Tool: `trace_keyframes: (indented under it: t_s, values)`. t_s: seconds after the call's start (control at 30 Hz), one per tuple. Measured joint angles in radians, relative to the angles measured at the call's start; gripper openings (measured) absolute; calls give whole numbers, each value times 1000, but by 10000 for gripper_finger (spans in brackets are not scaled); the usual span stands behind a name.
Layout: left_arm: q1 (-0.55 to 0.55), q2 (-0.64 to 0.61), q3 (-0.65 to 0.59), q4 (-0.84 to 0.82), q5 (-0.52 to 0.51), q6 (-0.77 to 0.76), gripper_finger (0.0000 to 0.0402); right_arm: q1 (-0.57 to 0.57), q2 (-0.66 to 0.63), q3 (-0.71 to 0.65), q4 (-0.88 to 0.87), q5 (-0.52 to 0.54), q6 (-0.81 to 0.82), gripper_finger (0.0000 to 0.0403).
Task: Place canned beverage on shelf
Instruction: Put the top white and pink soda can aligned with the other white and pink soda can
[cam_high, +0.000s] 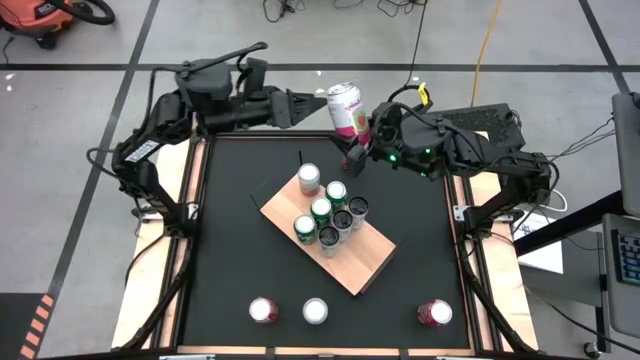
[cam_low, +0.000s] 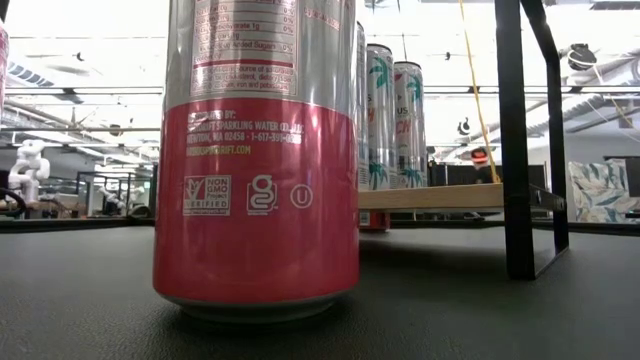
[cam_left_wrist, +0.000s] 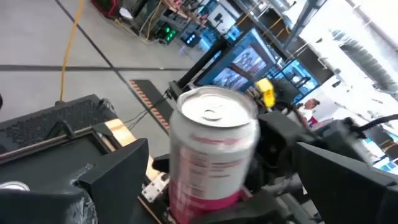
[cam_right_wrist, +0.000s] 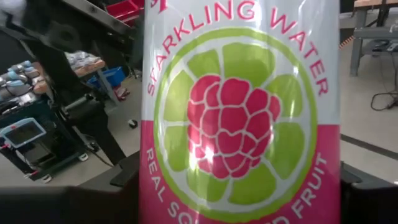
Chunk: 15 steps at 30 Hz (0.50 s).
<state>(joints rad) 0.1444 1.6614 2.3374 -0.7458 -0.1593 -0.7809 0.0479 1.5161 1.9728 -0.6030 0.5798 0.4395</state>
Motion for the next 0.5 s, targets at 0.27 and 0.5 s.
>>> trace_keyframes:
  t_s: [0.27,0.5]
  values:
    - [28,77,-2,38,63,-50,400,-16,0,0,0,0,-75,271]
    - [28,128,-2,155,78,-30,400,-36,-3,0,-19,-9,-137,271]
